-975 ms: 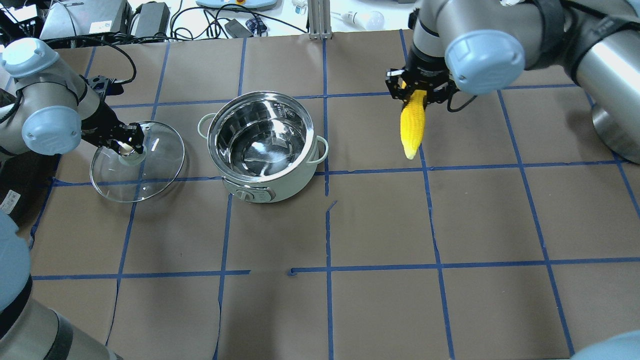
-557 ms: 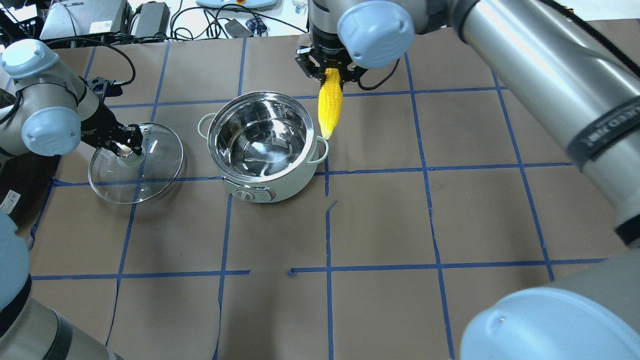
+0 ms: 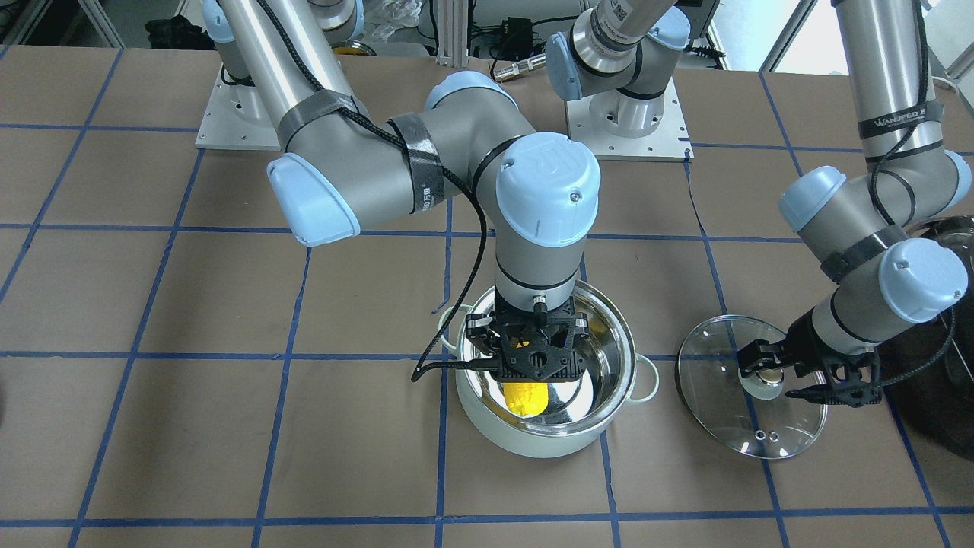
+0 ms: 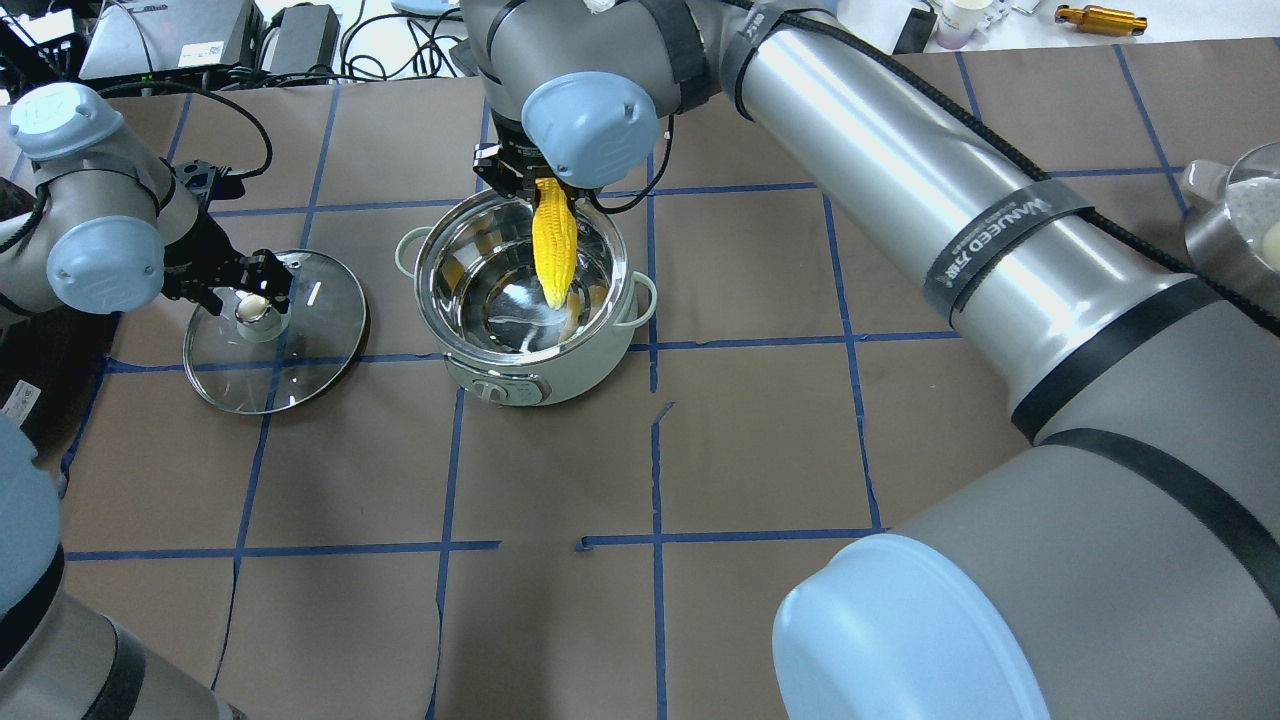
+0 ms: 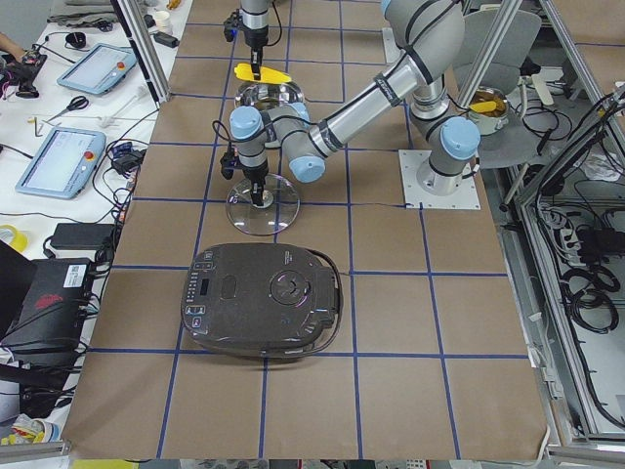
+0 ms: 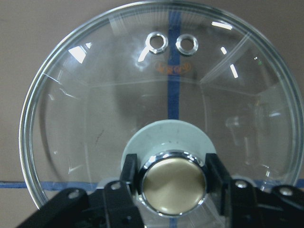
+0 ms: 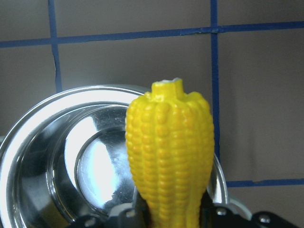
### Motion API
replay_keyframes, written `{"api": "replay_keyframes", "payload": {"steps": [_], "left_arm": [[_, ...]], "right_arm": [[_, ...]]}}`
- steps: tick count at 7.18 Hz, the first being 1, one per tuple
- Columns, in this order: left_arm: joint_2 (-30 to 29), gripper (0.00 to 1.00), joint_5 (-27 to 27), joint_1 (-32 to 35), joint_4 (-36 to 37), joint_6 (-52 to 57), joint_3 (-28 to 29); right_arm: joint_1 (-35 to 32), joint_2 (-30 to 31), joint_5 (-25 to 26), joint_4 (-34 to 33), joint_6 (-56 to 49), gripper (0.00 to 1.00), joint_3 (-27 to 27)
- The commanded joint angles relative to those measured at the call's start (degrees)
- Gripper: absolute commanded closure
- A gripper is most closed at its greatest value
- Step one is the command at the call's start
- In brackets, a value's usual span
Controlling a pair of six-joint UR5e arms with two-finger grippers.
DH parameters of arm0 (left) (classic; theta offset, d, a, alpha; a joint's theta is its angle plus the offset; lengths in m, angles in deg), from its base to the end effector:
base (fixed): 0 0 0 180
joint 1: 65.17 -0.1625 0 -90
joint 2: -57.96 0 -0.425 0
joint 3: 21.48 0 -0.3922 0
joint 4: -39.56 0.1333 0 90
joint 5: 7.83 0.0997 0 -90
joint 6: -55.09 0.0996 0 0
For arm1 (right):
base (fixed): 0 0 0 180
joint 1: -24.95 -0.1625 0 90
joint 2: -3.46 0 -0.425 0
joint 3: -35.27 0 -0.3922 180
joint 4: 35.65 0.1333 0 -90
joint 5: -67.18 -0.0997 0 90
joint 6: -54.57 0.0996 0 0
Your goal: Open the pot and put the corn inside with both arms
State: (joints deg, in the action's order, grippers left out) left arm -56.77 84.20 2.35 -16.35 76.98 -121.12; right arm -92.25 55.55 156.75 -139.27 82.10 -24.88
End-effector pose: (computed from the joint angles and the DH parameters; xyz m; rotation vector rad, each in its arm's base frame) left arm 0.1098 -0.6047 0.2271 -0.0159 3.1105 0.0278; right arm 0.4659 -0.6132 0.3534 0.0083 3.0877 -0.1278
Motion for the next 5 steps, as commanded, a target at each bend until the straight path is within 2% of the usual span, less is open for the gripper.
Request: {"api": "replay_keyframes", "payload": {"steps": [1,2,3,5], "left_arm": [[2.83,0.00,0.26,0.95,-1.82,-1.58,0.59],[5.20,0.00,0.09,1.22,-5.23,-1.77,0.59],[8.35,0.00,0.00,1.65,-8.91,-1.85,0.68],[13.11,0.00,0.17,4.36,-12.37,-4.64,0.33]], "right_arm": [[-1.45,-1.46,-1.67,-1.93,-0.72,0.76,-0.05],[-2.50,-1.46,-1.60,-2.02,-2.55,0.18,-0.57],[-2.60,-1.46,-1.60,-2.02,-2.92,0.00,-1.36],[-2.51,-0.50,-1.60,-1.94,-4.06,0.00,-1.63]]}}
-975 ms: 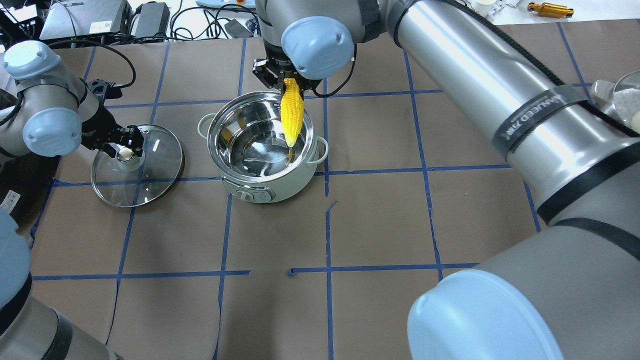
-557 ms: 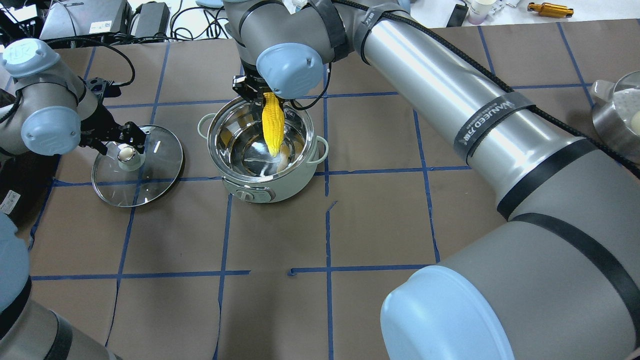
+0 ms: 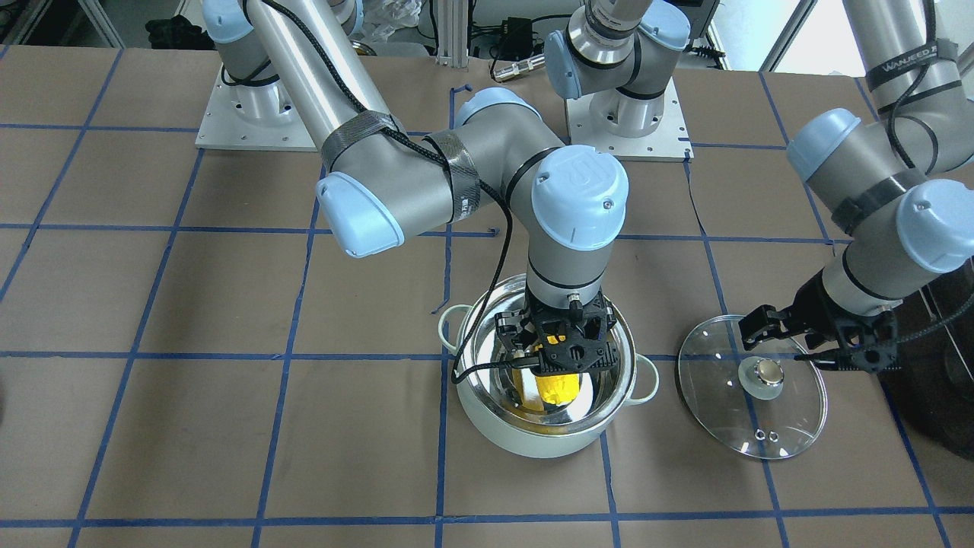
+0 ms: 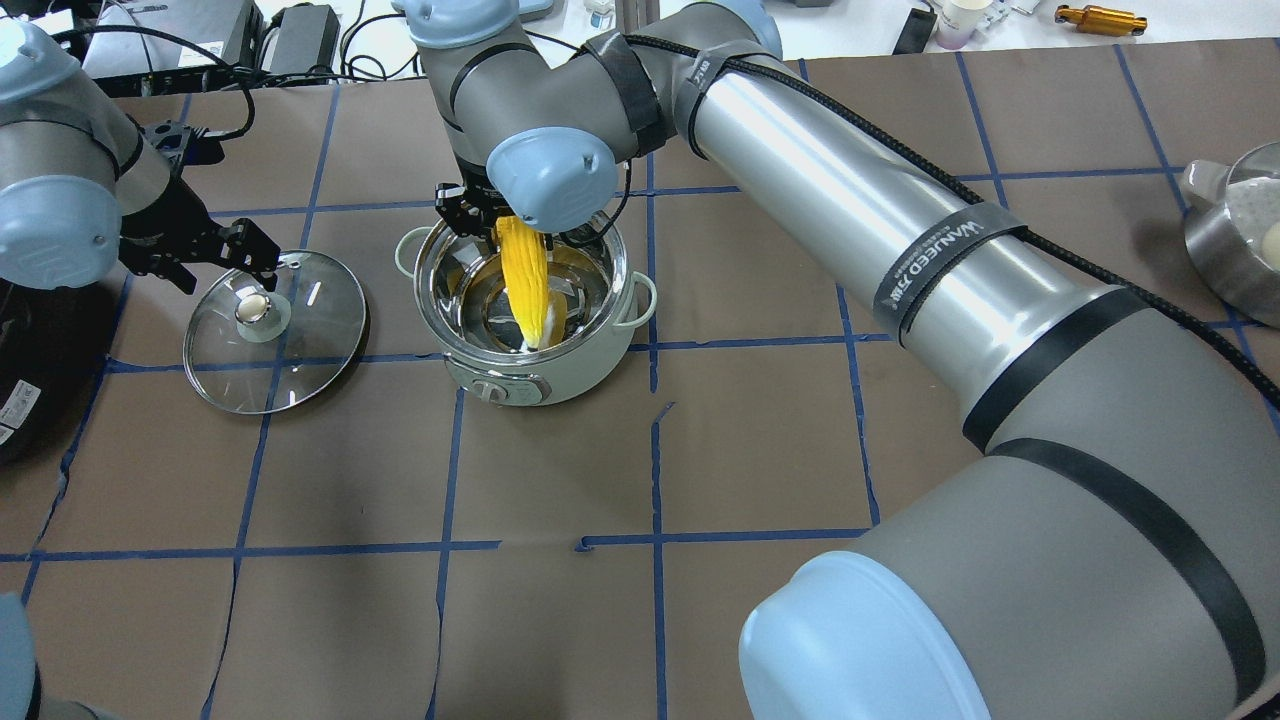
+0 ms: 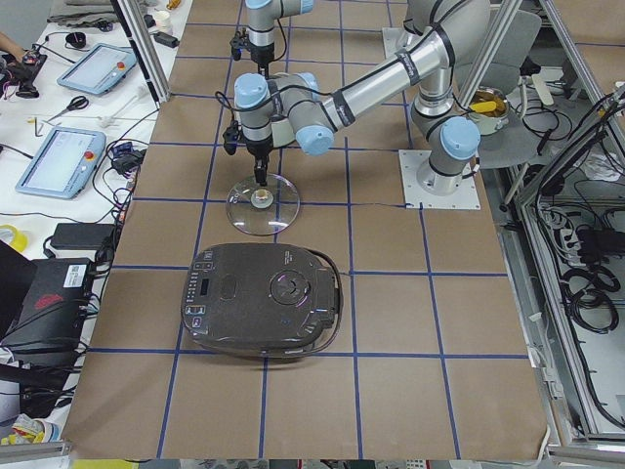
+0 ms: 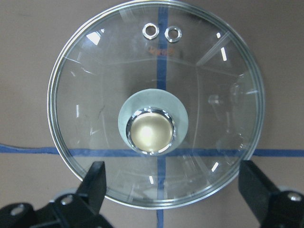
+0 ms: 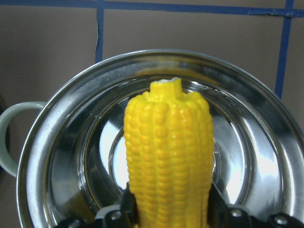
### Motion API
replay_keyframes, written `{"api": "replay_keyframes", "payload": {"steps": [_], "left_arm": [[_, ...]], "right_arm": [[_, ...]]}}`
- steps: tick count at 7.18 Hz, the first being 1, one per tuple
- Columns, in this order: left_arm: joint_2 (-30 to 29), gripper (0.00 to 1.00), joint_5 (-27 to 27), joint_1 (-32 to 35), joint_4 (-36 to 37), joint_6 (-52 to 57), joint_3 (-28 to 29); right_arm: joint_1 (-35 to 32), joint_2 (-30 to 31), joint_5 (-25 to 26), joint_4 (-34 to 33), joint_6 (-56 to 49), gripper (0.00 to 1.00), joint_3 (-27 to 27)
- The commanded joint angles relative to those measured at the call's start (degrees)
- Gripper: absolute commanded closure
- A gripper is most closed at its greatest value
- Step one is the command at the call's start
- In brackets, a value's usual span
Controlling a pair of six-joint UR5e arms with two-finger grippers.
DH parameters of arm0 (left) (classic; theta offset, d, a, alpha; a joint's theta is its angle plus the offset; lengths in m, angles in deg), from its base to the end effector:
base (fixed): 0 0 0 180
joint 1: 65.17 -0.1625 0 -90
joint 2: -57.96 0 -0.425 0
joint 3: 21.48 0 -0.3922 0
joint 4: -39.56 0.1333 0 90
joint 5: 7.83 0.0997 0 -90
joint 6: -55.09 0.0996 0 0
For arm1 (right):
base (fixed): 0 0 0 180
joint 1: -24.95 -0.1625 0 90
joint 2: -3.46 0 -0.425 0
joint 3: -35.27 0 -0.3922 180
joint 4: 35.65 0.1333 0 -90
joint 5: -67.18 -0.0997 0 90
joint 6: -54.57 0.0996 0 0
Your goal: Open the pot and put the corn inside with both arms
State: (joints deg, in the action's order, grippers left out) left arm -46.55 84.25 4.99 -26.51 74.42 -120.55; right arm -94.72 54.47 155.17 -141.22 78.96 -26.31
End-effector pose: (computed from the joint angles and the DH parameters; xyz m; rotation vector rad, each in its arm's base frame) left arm 0.0702 -0.5766 0.3181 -0.0140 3.1053 0.0100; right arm 0.4955 -0.5935 0.3304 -0.1437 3.0659 -0.0949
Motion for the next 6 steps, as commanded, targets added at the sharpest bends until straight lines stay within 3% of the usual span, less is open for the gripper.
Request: {"api": "replay_keyframes", "payload": {"steps": [1,4,6], "left_arm": [[5.00,0.00,0.12,3.56,-5.26,-4.54,0.27],[12.65,0.00,-0.14,8.57,-13.80,-13.33,1.60],[16.61,0.00,-0.23,14.01,-17.14,-18.26,2.82]], "right_arm": [[-0.13,0.76,0.07,0.10,-1.80,0.00,-0.29],[3.71,6.62,0.51,1.24,-2.25,0.00,-1.17],[12.40,16.34,-0.10,6.76,-2.34,0.00,-8.51]]}}
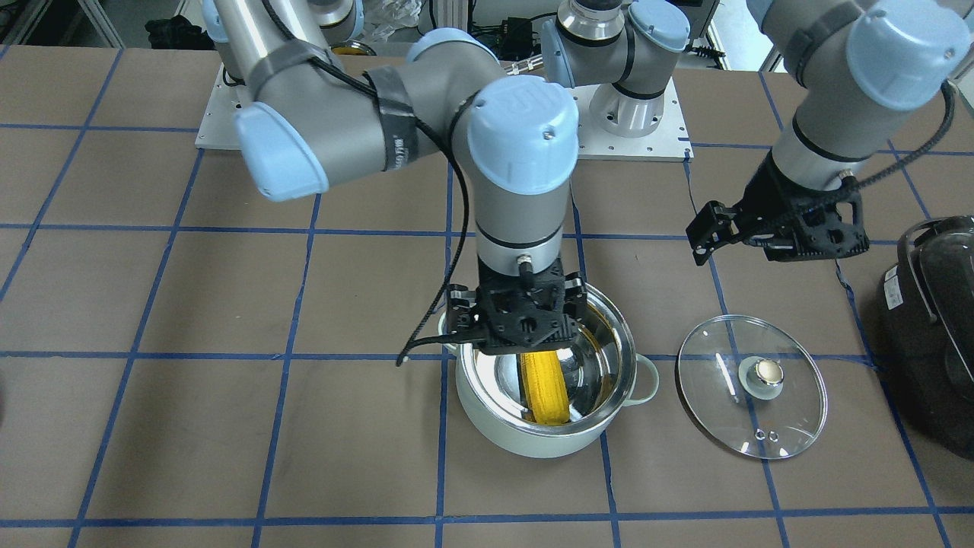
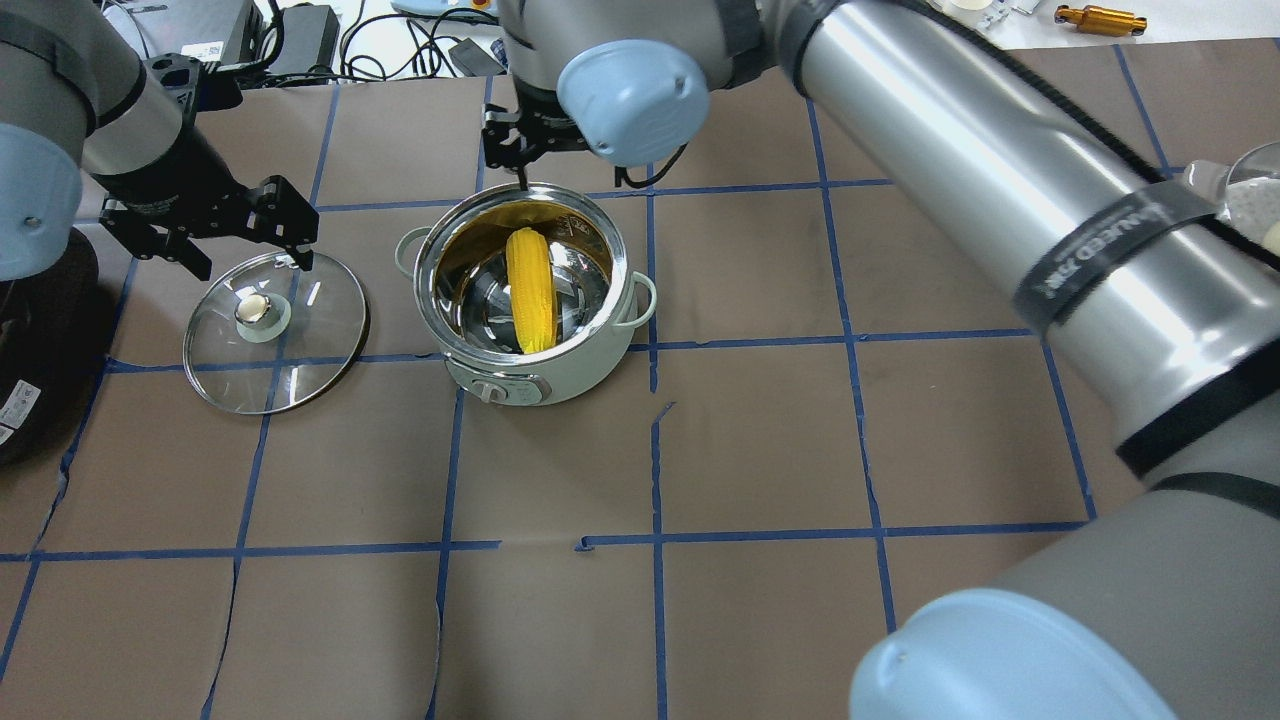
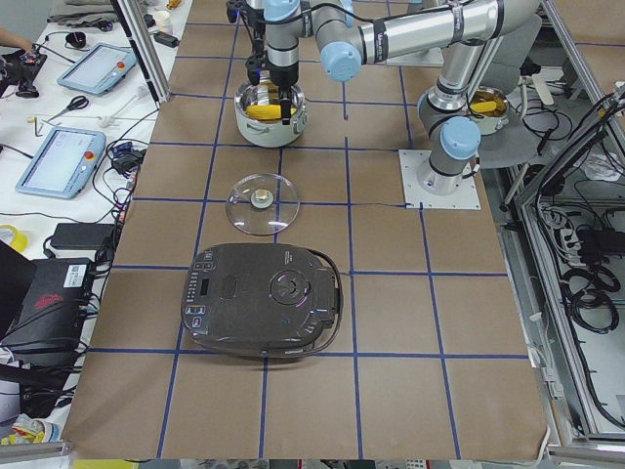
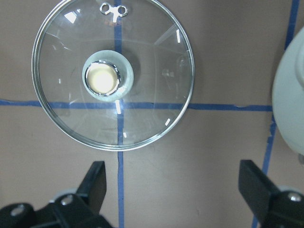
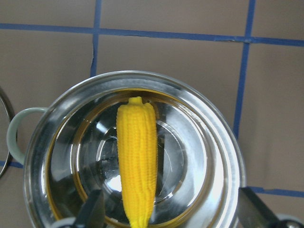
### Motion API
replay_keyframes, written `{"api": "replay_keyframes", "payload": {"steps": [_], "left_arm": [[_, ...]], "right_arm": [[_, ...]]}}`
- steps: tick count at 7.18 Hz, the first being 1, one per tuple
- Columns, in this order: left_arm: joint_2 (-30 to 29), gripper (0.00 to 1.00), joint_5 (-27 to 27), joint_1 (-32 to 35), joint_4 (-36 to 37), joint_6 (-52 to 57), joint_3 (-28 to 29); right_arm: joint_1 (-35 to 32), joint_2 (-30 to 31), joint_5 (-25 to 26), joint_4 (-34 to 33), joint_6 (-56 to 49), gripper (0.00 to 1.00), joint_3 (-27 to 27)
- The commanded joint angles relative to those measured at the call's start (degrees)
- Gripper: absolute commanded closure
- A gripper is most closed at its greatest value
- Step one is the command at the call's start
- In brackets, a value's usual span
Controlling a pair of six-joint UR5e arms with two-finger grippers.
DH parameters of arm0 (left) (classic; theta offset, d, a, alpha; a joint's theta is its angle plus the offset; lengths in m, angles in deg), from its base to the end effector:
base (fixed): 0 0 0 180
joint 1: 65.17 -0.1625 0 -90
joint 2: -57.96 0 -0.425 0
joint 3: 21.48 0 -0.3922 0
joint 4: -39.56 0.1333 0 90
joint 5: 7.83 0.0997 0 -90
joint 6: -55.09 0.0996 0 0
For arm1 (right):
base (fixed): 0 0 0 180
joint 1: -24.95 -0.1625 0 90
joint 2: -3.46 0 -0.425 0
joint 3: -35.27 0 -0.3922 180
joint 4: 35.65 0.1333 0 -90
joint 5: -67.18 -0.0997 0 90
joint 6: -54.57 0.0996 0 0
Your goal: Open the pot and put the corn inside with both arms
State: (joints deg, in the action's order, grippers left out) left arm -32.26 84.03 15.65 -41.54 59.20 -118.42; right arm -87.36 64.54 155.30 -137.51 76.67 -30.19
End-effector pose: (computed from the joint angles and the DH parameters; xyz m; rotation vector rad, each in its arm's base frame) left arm -0.0497 -0.5079 0.4421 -0.1381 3.1025 -0.0410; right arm 0.3953 -0.6035 0.4188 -0.0089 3.0574 -0.1661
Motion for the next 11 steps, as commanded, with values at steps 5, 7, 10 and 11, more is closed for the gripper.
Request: {"api": "replay_keyframes", "payload": {"steps": [5,7,10,11], "left_arm": [[1.45,0.00,0.43,12.60,-7.66,-11.32,10.00],[1.28,0.00,0.87,12.52,-8.37,-10.80,10.36],[1.45,0.00,0.96,12.26,-8.46,-10.62,10.36],[1.45,0.00,0.87,12.26,-8.37,-10.62,10.45]], "right_arm": [[19.39,25.38,0.82,7.70,-15.42,0.00,-25.67],[22.65,27.68,1.61,13.85,-19.72,0.00,-25.68],[22.75,30.06,2.05,14.85,-20.96,0.00,-25.68],[23.09,30.06,2.23,15.11,-21.39,0.00,-25.50]]}}
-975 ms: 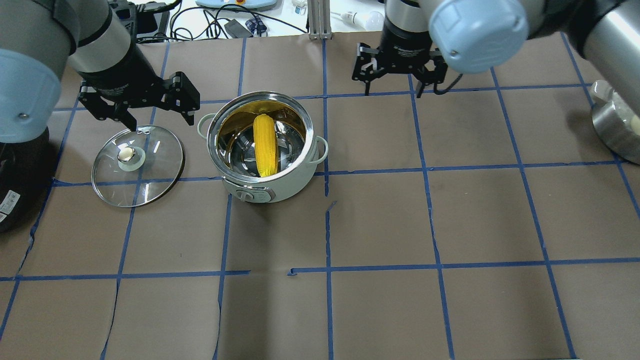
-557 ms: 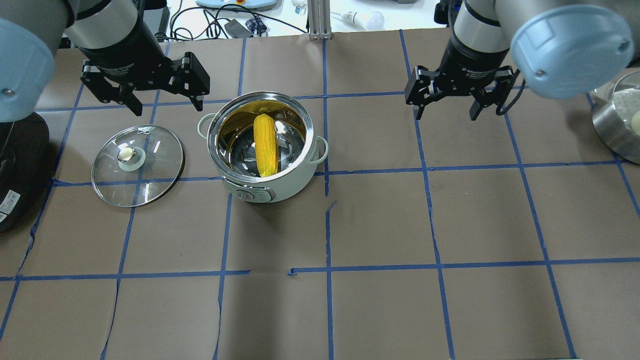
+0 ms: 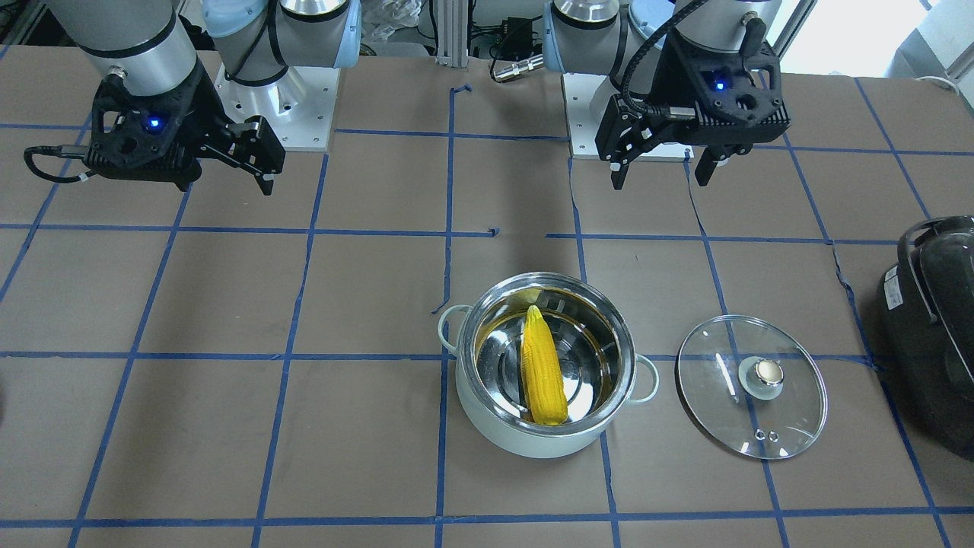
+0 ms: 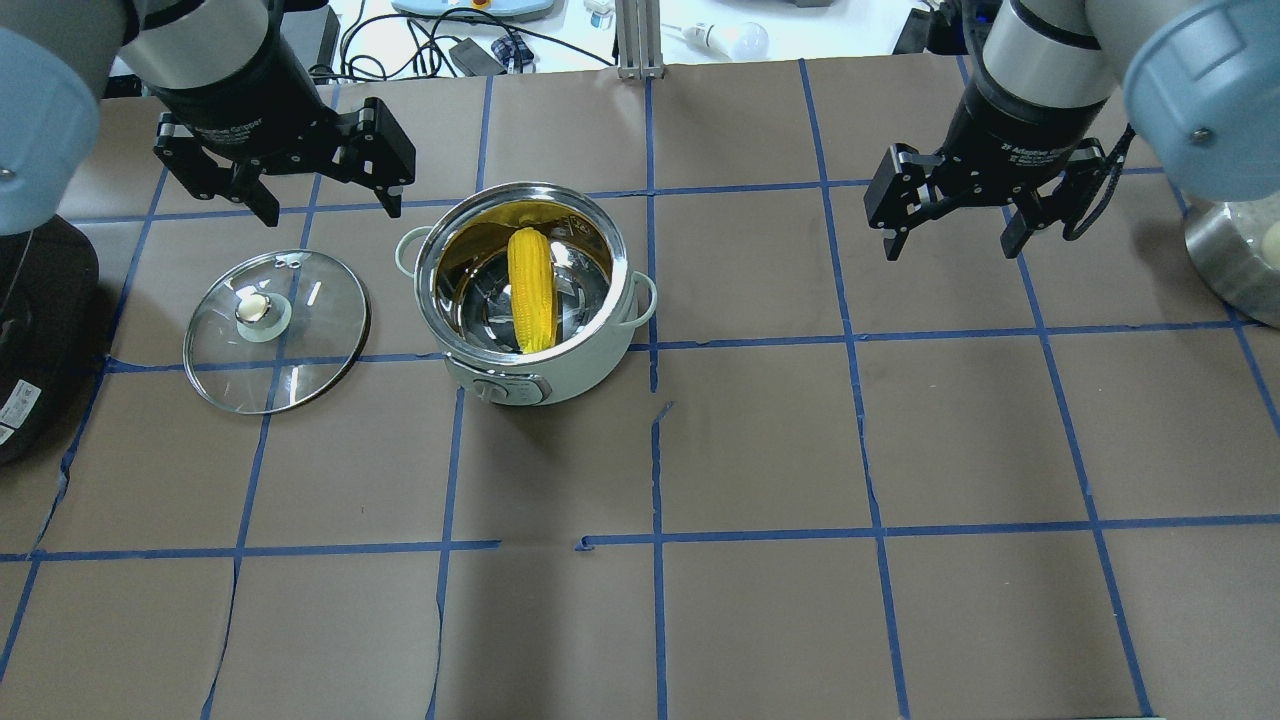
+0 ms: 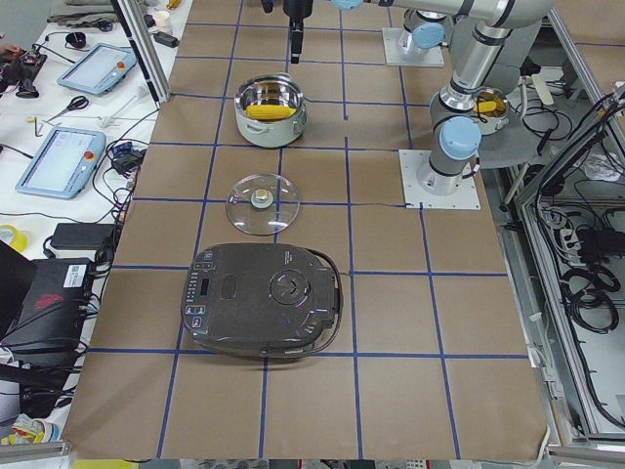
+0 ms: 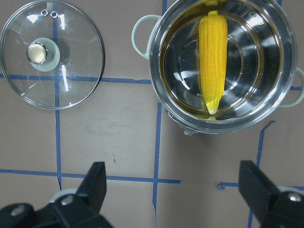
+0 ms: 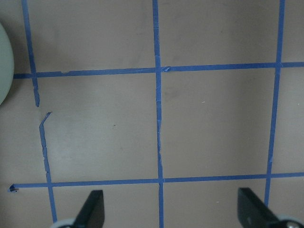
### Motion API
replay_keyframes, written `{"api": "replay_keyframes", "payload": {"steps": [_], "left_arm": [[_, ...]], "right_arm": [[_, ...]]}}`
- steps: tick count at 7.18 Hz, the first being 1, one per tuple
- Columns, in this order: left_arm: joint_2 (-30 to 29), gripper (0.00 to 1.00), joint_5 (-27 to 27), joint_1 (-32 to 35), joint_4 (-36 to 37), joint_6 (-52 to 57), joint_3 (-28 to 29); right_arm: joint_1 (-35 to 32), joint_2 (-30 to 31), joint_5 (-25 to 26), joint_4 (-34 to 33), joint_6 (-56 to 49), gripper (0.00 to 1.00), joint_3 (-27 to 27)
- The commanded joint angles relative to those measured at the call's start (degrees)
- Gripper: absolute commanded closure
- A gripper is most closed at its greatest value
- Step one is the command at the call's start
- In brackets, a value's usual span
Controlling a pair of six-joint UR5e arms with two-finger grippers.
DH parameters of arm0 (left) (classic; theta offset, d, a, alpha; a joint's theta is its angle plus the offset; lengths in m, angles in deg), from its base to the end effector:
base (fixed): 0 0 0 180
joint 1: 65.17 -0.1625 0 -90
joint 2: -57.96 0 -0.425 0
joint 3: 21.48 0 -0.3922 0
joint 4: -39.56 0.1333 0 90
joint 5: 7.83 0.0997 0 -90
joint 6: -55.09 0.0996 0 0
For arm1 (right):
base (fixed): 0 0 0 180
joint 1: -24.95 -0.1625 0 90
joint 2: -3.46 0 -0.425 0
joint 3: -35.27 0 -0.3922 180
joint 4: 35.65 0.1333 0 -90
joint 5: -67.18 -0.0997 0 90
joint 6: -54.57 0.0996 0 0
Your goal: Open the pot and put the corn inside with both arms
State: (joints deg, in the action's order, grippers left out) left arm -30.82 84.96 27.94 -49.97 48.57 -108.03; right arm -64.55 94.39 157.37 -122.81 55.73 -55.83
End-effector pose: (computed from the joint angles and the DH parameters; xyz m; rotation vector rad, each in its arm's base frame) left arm -0.1549 -0.4824 0.5292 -0.0955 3.0958 -0.1449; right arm 0.1288 -0.4808 0.4816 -0.0453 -3.1366 -0.0824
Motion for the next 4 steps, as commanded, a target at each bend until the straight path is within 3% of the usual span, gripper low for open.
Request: {"api": "replay_keyframes", "payload": {"steps": [1,4], "left_arm": [[0.09,0.00,-0.33,-0.38,0.06,-0.07,0.07],[0.10,0.00,-0.15,-0.47,-0.03,0.02,0.07]], "right_arm": [[0.38,0.22,2.16,2.16,-1.16,0.00,0.31],[0.29,0.39,1.83,2.00,-1.17,0.00,0.40]]}}
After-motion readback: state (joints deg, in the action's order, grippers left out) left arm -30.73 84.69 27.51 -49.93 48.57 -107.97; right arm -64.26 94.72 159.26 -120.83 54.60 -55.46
